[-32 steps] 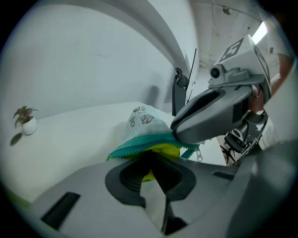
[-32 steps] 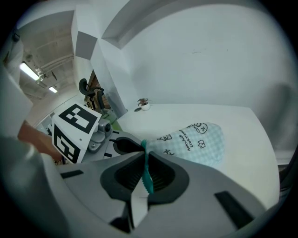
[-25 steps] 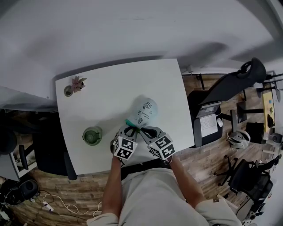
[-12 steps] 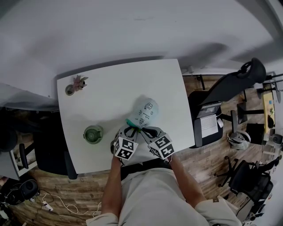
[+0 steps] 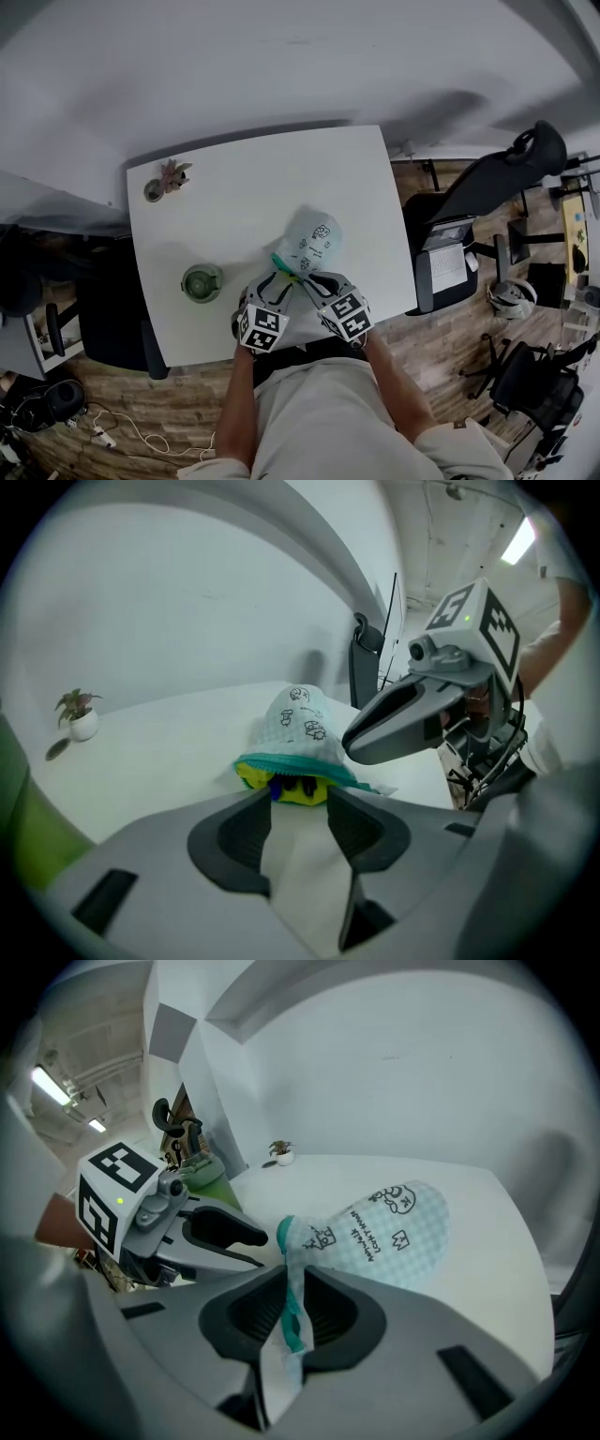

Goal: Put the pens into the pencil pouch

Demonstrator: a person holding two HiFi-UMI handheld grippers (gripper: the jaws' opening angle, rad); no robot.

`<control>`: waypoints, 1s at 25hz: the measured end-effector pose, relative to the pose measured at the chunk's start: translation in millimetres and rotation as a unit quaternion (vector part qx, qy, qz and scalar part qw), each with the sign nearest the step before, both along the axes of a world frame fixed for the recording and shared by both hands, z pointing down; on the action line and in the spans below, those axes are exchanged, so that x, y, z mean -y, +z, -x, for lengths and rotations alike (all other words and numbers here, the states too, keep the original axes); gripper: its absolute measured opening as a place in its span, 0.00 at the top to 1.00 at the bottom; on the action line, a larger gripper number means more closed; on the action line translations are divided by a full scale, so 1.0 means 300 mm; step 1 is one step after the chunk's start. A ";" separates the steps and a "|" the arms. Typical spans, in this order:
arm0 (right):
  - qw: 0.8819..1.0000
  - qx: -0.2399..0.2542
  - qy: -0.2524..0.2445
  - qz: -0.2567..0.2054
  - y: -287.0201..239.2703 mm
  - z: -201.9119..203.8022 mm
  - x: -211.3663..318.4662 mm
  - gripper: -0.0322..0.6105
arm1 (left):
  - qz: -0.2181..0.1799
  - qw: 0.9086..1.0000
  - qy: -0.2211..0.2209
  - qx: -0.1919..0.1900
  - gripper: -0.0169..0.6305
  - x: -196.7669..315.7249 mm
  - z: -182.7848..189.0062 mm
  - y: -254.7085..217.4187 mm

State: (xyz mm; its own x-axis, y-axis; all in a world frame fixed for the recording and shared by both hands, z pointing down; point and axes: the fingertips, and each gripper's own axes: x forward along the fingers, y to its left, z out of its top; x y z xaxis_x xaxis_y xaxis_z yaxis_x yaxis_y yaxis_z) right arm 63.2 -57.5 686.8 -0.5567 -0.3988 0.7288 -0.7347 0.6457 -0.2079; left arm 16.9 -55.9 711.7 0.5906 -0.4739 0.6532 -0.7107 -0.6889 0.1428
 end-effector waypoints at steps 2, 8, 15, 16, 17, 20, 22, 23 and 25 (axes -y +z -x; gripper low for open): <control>1.000 0.000 0.001 -0.001 0.002 -0.006 -0.008 0.85 | -0.006 1.000 -0.007 -0.003 0.68 -0.009 0.014 -0.019; 1.000 0.012 0.007 -0.016 -0.019 -0.014 -0.024 0.84 | -0.029 0.999 -0.029 -0.014 0.62 -0.011 0.047 -0.094; 0.995 0.037 0.023 -0.086 -0.158 -0.002 -0.004 0.73 | -0.087 0.994 -0.062 -0.029 0.57 0.008 0.085 -0.257; 0.994 0.040 0.025 -0.100 -0.193 0.001 0.005 0.71 | -0.100 0.992 -0.065 -0.032 0.57 0.015 0.090 -0.293; 0.992 0.044 0.025 -0.115 -0.230 0.003 0.016 0.70 | -0.113 0.991 -0.067 -0.036 0.57 0.023 0.093 -0.330; 0.985 0.053 0.027 -0.163 -0.355 0.007 0.053 0.67 | -0.157 0.983 -0.075 -0.054 0.55 0.056 0.102 -0.457; 0.979 0.059 0.028 -0.195 -0.446 0.009 0.078 0.64 | -0.184 0.978 -0.081 -0.064 0.55 0.080 0.113 -0.541; 0.975 0.062 0.029 -0.211 -0.494 0.008 0.091 0.64 | -0.196 0.974 -0.085 -0.070 0.54 0.092 0.119 -0.582; 0.967 0.070 0.033 -0.241 -0.591 0.006 0.117 0.63 | -0.220 0.968 -0.093 -0.080 0.53 0.118 0.132 -0.666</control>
